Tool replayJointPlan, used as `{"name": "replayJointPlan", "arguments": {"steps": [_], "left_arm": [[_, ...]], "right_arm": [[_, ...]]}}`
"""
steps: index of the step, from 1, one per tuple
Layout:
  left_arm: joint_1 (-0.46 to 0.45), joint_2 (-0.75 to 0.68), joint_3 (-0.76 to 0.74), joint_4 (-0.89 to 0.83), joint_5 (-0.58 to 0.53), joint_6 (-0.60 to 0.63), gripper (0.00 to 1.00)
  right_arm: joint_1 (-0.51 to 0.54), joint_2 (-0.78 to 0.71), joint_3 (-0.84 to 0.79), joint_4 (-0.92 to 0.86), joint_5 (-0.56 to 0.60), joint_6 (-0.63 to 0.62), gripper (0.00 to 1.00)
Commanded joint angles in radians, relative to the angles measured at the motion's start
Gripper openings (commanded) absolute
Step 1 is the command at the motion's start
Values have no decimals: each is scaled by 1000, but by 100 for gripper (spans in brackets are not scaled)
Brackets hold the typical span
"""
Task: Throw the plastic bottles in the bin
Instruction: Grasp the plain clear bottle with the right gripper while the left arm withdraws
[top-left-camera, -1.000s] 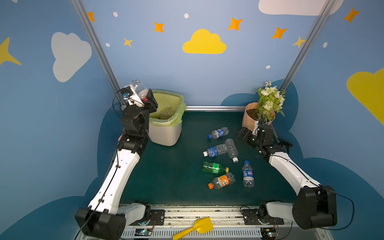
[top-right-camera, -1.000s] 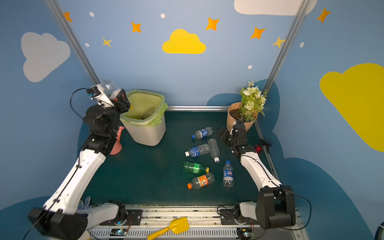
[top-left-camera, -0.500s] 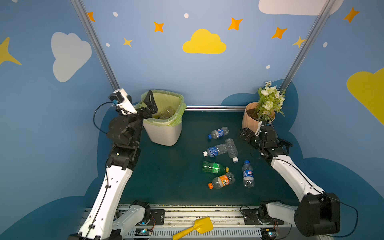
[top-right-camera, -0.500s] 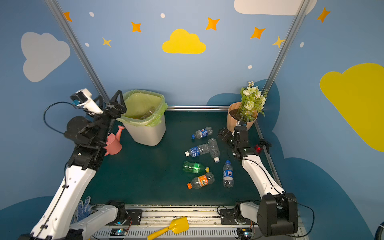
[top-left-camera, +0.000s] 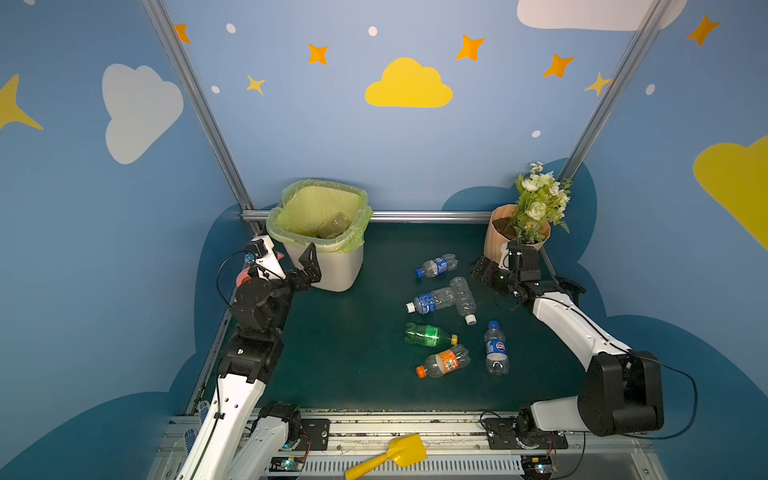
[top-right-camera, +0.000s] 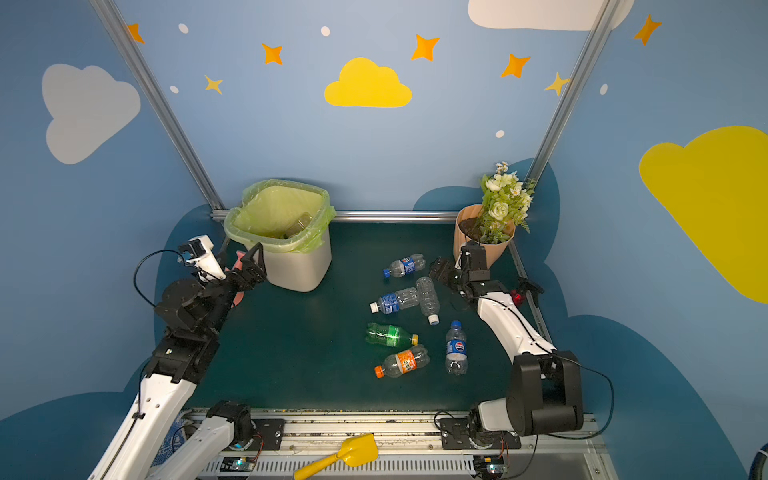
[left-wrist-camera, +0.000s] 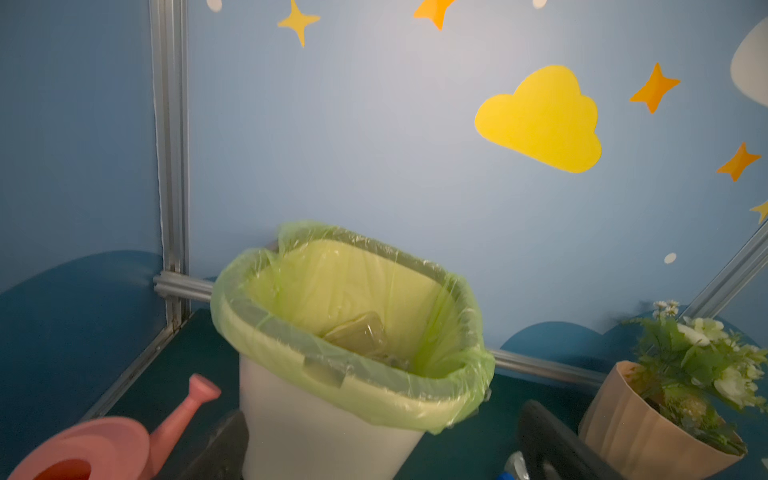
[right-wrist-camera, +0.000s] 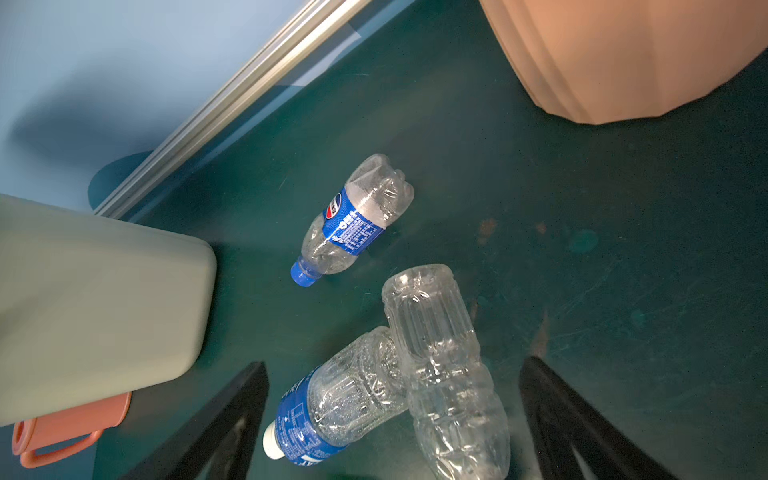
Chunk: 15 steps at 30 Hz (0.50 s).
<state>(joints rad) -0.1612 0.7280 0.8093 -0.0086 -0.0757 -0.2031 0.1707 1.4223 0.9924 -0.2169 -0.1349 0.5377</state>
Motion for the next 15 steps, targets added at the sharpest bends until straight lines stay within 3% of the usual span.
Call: {"name": "replayJointPlan", "arguments": {"steps": [1, 9, 15], "left_arm": [[-11, -37, -25, -63, 48, -36, 100], [-77, 1, -50, -70, 27, -79, 100], [-111, 13, -51, -62, -17, -77, 100]], "right_arm": [[10, 50, 60, -156, 23, -149, 83], [48, 212, 211, -426, 37, -366, 83], [88, 281, 256, -501, 69, -412, 83]]}}
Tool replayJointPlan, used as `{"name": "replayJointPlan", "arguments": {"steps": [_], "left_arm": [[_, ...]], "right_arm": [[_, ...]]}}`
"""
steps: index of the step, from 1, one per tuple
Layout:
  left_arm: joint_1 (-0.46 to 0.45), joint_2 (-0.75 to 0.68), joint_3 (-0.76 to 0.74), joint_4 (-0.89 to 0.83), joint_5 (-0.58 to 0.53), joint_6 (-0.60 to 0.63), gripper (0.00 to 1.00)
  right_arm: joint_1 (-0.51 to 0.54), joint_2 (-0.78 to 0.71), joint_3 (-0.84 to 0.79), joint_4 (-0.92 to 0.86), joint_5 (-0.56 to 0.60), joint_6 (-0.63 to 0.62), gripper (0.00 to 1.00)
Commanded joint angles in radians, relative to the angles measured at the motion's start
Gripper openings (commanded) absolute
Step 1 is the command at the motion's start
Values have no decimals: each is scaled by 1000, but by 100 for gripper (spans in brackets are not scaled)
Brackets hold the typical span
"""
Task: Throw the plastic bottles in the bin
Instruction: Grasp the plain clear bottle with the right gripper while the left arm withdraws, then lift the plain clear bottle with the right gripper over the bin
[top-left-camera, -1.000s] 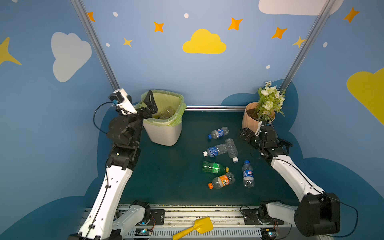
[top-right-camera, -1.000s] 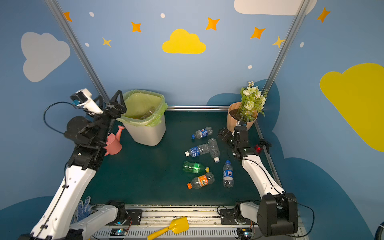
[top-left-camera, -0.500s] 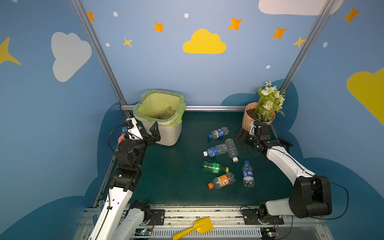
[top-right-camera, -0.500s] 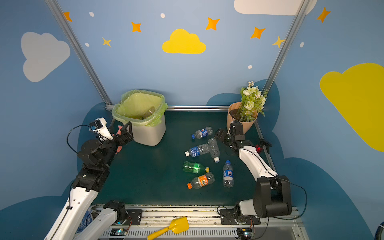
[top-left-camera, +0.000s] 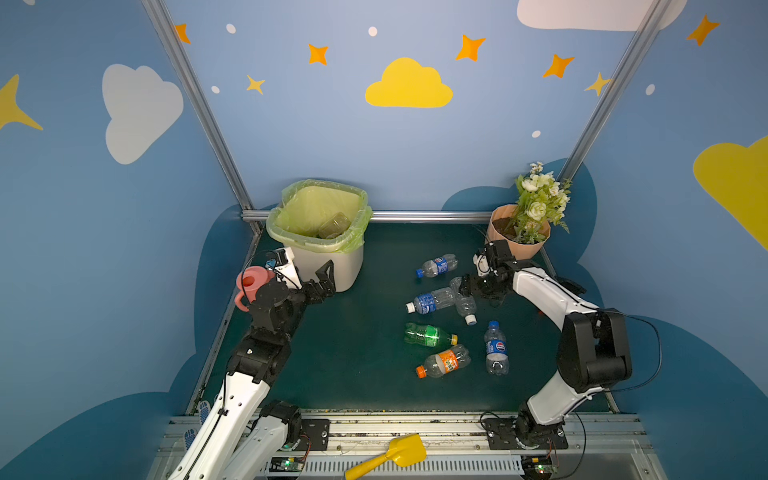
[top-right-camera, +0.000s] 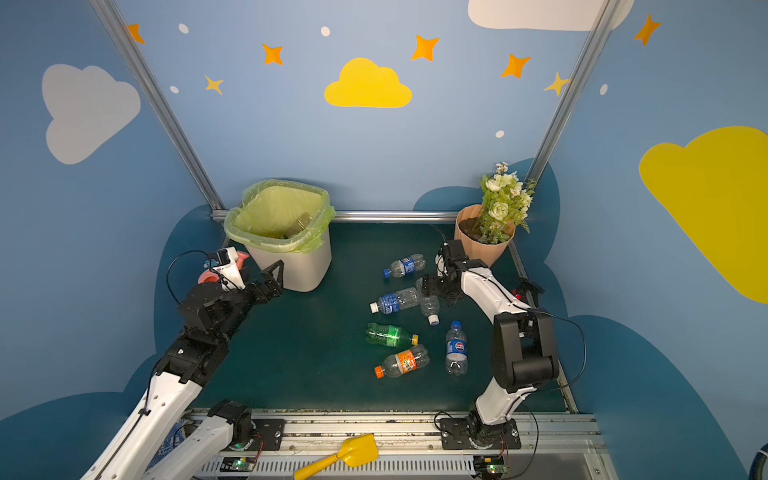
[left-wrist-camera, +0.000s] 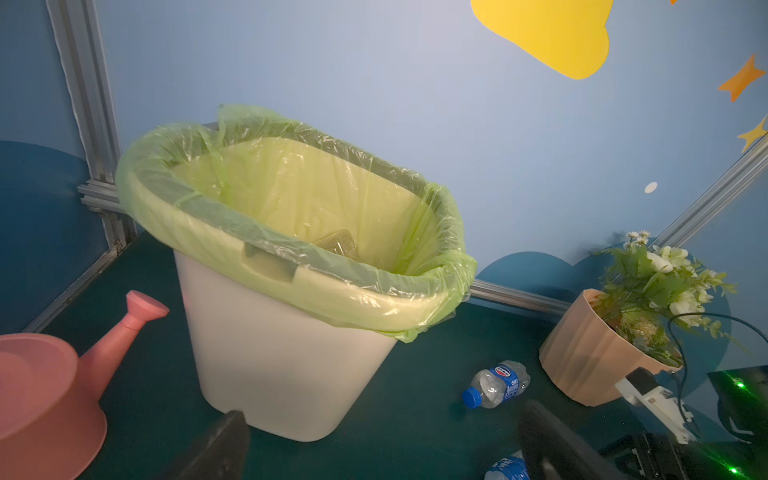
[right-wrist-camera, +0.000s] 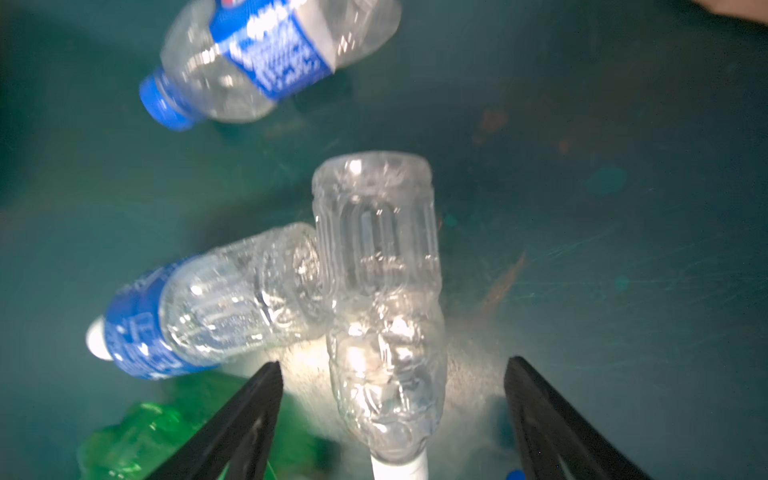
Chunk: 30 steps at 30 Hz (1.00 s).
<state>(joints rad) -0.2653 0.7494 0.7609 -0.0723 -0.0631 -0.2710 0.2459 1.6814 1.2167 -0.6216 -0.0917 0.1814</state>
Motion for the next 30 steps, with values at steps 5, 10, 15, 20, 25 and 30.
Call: {"name": "replayJointPlan", "arguments": {"steps": [5, 10, 15, 20, 25, 30], "left_arm": [[-10, -22, -10, -6, -46, -2, 100], [-12, -30, -23, -1, -51, -7, 100], [-11, -29, -26, -4, -57, -8, 100], [-11, -32, -26, -12, -67, -5, 100], [-12, -40, -27, -23, -82, -5, 100], [-12, -42, -28, -23, -93, -1, 100]], "right_arm": [[26, 58, 51, -122, 35, -60, 81], [32, 98, 69, -143, 72, -58, 74], [41, 127, 90, -143, 83, -64, 71], [51, 179, 132, -146, 97, -75, 77], [50, 232, 171, -166, 122, -83, 77], [50, 249, 185, -150, 111, -86, 75]]}}
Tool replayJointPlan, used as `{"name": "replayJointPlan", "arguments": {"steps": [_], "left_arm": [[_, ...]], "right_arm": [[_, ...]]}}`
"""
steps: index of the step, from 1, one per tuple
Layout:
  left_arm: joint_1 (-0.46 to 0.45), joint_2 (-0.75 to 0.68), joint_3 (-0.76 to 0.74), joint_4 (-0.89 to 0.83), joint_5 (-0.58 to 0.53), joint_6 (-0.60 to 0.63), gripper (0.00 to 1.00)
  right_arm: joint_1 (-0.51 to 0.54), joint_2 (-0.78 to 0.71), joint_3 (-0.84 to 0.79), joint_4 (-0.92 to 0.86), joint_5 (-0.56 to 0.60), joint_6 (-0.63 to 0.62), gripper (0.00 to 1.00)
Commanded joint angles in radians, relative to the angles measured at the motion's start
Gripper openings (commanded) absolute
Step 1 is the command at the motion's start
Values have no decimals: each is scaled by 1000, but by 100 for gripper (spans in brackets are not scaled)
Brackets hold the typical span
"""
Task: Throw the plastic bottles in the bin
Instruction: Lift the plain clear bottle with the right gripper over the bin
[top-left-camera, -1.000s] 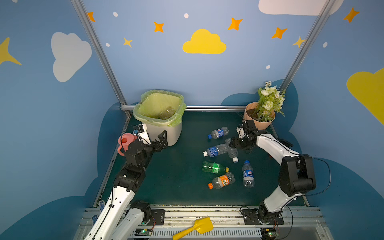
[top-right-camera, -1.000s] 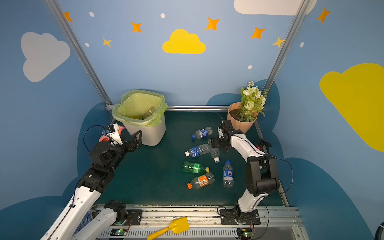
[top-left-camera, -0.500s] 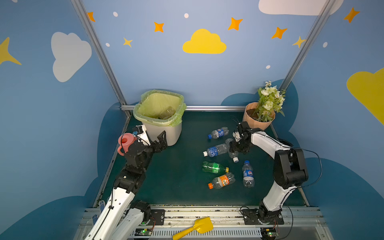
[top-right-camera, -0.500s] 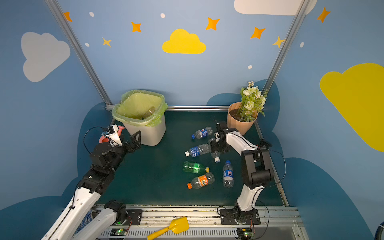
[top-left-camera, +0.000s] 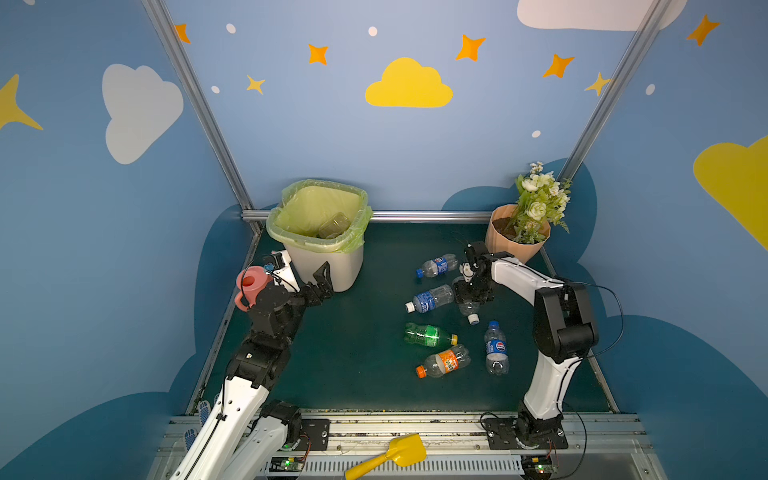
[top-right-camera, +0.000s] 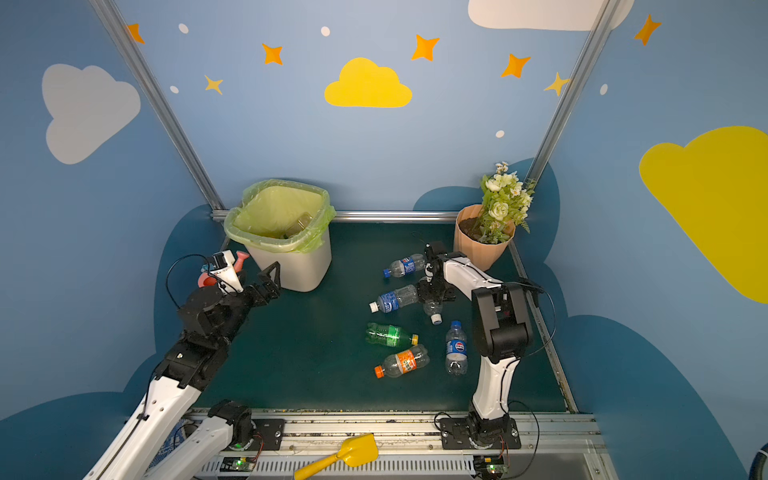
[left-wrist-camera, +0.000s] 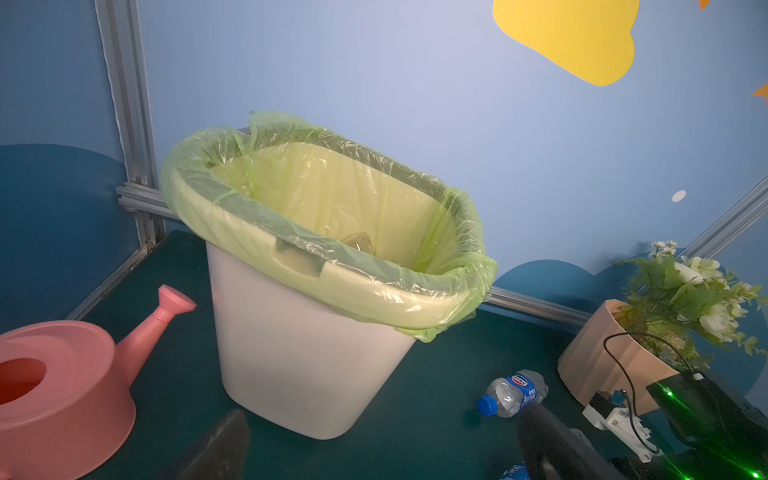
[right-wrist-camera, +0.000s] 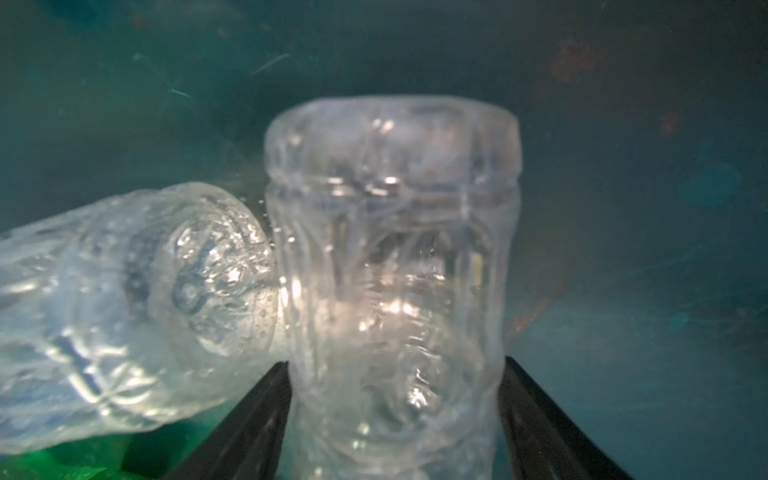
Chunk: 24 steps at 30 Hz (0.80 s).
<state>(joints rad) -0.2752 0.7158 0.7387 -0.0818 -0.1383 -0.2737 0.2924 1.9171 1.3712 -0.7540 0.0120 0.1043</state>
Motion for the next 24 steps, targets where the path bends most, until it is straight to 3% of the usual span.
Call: {"name": "replayJointPlan", "arguments": {"steps": [1, 7, 15, 20, 24], "left_arm": [[-3, -7, -6, -13, -18, 1, 100], [-2, -1, -1, -15, -25, 3, 100], [-1, 8, 0, -40, -94, -17, 100], [-3, -1, -5, -85, -201, -49, 100], [1, -6, -20, -102, -239, -64, 100]], "right_arm": [[4, 20, 34, -18, 4, -11, 74], [4, 9, 23, -3, -4, -9, 54], [1, -140, -32, 117, -53, 15, 47], [-24, -326, -115, 327, -151, 78, 47], [-45, -461, -174, 543, -203, 196, 45]]}}
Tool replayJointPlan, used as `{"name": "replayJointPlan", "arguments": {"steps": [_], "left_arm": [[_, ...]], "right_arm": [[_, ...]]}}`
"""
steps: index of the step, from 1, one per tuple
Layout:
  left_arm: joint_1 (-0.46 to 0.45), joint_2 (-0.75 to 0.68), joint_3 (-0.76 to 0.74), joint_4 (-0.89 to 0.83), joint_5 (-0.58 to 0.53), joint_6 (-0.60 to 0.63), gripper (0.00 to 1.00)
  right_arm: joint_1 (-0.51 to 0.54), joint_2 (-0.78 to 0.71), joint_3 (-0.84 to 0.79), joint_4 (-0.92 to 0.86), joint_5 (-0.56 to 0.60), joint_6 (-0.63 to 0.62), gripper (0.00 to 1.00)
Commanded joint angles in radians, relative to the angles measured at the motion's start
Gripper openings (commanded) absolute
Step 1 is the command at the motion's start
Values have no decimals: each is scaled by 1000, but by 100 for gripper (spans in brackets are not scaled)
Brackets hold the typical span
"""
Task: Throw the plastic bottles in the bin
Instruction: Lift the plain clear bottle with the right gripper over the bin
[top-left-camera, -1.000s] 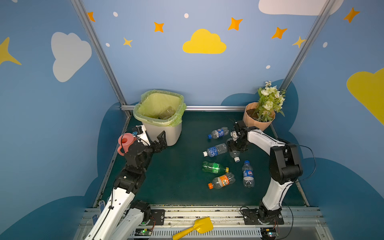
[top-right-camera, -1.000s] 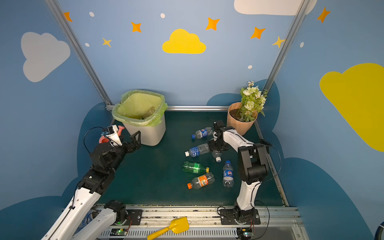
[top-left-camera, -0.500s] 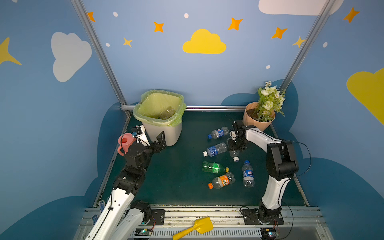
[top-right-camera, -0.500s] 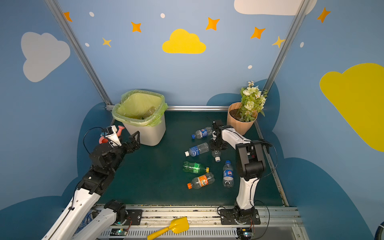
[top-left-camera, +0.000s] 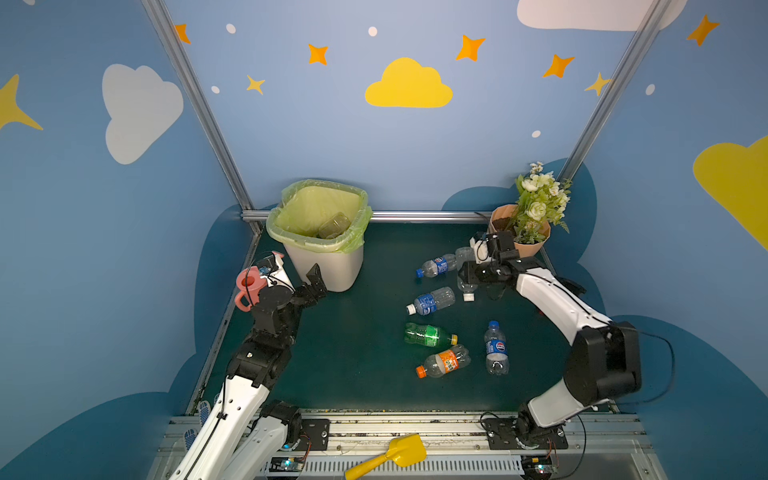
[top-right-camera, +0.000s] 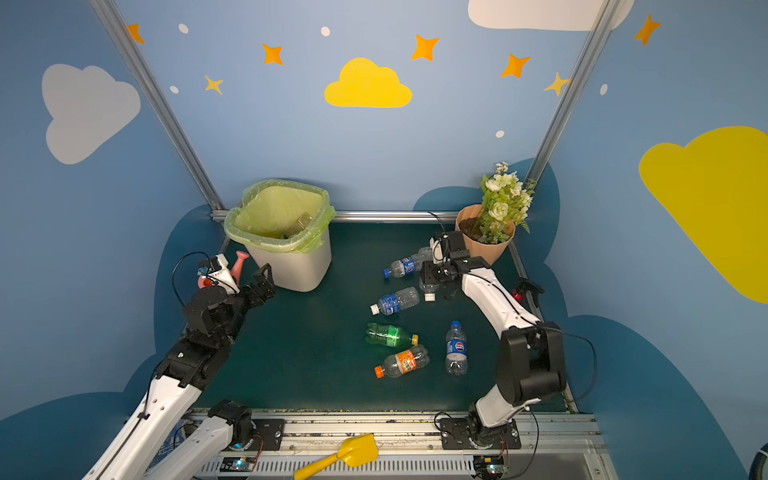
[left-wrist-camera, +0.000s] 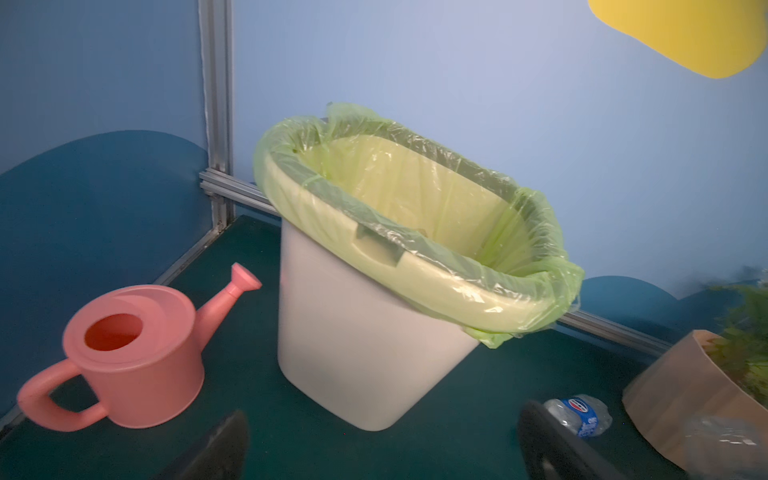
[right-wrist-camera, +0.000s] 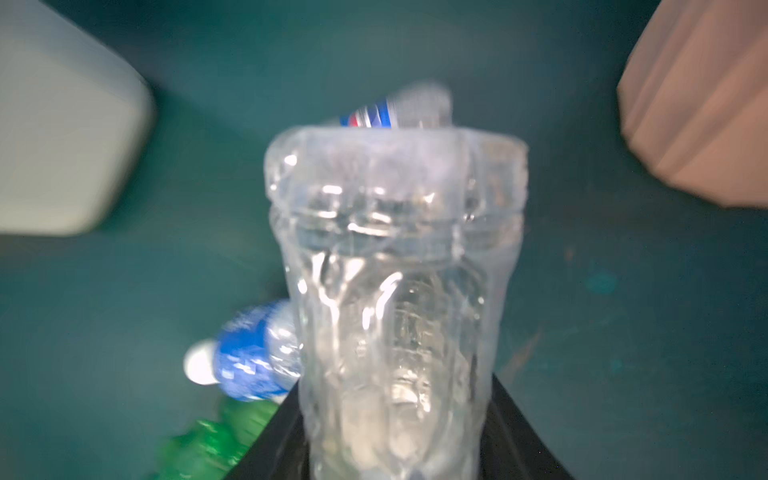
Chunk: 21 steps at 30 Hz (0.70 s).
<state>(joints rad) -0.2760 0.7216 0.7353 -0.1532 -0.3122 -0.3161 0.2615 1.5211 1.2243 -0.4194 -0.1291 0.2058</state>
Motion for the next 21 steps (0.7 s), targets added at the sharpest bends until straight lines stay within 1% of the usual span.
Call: {"name": "replayJointPlan", "arguments": {"steps": [1, 3, 6, 8, 11, 14, 17, 21], "left_arm": [[3, -12, -23, -31, -71, -26, 100], [7, -7, -35, -38, -82, -37, 100], [16, -1, -46, -55, -84, -57, 100], [24, 2, -51, -65, -81, -67, 100], [32, 2, -57, -75, -70, -71, 100], [40, 0, -62, -83, -62, -68, 100], [47, -1, -65, -85, -52, -59, 100], [54, 2, -65, -85, -32, -51, 100]], "right_arm": [[-17, -91, -32, 260, -76, 118, 45], [-16, -122, -20, 335, -100, 164, 47], [-17, -140, 18, 444, -147, 239, 48], [-14, -126, 56, 515, -190, 294, 48], [5, -72, 160, 578, -249, 379, 48], [65, 17, 271, 644, -284, 458, 48], [157, 146, 418, 679, -320, 501, 49], [276, 386, 681, 693, -387, 569, 50]]}}
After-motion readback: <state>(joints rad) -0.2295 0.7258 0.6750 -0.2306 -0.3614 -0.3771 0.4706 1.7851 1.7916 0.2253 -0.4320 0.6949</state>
